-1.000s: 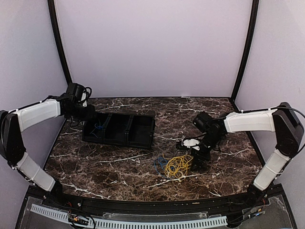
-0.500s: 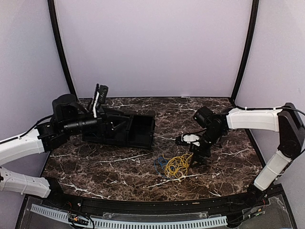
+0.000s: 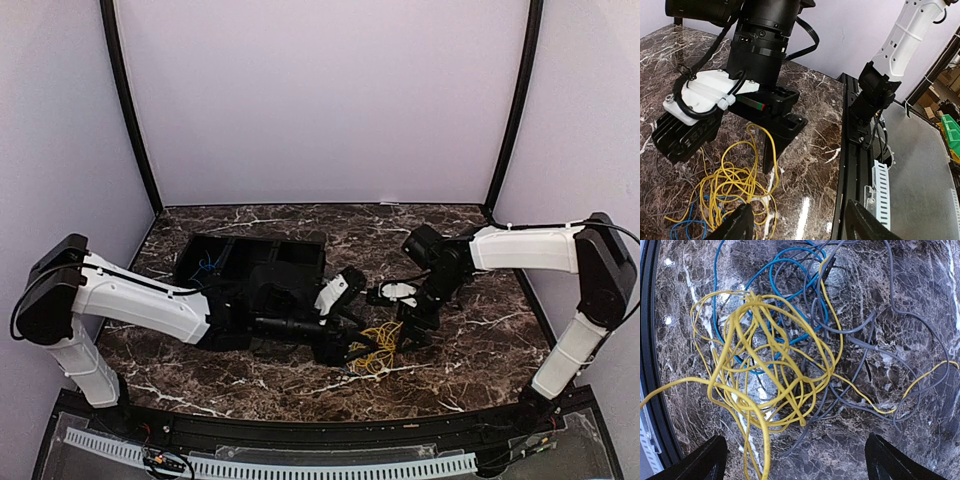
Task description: Untangle the cables
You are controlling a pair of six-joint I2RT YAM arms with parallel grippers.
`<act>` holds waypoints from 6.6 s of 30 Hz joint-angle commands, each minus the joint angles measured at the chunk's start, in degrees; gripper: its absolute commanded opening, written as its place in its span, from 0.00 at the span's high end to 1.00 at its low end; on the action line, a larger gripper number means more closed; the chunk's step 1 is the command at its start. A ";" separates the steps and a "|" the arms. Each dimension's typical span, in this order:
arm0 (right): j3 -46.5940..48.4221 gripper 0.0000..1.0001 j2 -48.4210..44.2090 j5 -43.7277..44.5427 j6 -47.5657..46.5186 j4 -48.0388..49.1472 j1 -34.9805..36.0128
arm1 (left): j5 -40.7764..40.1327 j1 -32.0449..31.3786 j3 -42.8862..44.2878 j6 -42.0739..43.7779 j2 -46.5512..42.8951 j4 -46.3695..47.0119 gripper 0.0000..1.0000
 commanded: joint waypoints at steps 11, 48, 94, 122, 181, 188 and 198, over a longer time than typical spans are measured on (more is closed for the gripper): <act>1.63 0.03 1.10 -2.17 0.67 -0.99 0.30 | -7.59 -0.44 12.97 -4.45 16.11 2.79 0.58; -5.69 0.48 -7.02 -3.79 -4.60 7.52 0.91 | -13.78 1.42 -10.34 -9.98 -1.50 9.93 0.69; 1.05 0.75 -10.64 -10.21 -2.71 0.02 0.45 | -14.38 -0.69 -7.55 7.03 10.05 34.52 1.00; 3.84 0.08 -4.23 -20.79 5.17 26.10 6.98 | -38.17 -0.51 -21.02 -5.77 -17.58 26.73 1.00; 10.82 0.12 -4.28 -5.16 1.36 10.86 7.66 | -68.29 2.87 20.20 12.17 -44.04 -39.24 1.00; 7.81 0.10 -9.35 -8.99 2.35 11.32 2.22 | -53.99 12.41 17.58 2.95 -42.25 -49.35 1.00; -9.25 0.11 -18.25 -19.16 14.50 31.29 -15.94 | -33.89 27.85 18.04 -2.26 -32.09 -53.05 1.00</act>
